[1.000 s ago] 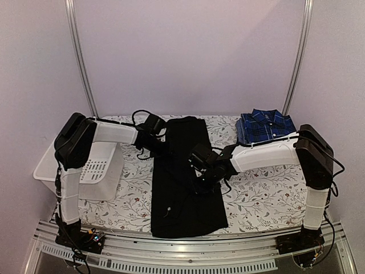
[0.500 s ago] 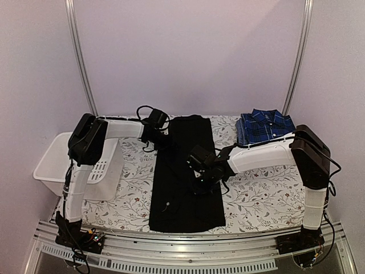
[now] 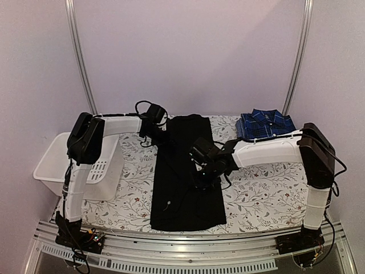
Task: Fold and stack the long sleeve shirts
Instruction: Adjust the sleeve of the rectangle-folded shirt, then adjust the rectangle-folded shirt at the center of the board.
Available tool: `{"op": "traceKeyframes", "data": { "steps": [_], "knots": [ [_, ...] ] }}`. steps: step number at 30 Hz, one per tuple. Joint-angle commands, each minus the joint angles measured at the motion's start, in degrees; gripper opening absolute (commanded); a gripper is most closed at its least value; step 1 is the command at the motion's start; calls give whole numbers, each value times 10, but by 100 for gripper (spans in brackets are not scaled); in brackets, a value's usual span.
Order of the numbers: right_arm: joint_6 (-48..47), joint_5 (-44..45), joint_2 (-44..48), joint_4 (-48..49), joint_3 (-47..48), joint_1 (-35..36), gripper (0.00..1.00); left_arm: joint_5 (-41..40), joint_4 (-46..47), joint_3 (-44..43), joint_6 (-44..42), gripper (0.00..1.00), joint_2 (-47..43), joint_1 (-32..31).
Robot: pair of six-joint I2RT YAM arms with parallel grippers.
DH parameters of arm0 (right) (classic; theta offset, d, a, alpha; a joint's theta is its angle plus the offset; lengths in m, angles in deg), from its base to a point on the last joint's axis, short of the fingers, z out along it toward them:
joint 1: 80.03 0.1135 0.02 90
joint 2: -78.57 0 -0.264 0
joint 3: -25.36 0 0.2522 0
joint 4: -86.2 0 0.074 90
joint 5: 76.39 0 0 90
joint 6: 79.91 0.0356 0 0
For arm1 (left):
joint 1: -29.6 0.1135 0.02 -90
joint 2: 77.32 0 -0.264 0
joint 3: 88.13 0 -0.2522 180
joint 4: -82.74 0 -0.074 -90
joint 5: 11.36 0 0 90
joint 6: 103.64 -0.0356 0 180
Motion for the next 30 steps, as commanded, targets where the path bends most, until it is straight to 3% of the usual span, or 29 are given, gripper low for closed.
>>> {"op": "traceKeyframes", "data": {
  "steps": [1,16,24,30],
  "knots": [
    [7,3,83,0,-20,-4,36,4,-11,33,-13,34,-114,-11],
    [86,-40,281,52,-223,-18,41,6,39,411,44,35,-423,-95],
    [136,-108,334,121,-337,-24,41,-2,40,579,120,35,-532,-152],
    [170,-152,343,176,-396,-27,41,-7,53,653,177,35,-570,-189]
  ]
}}
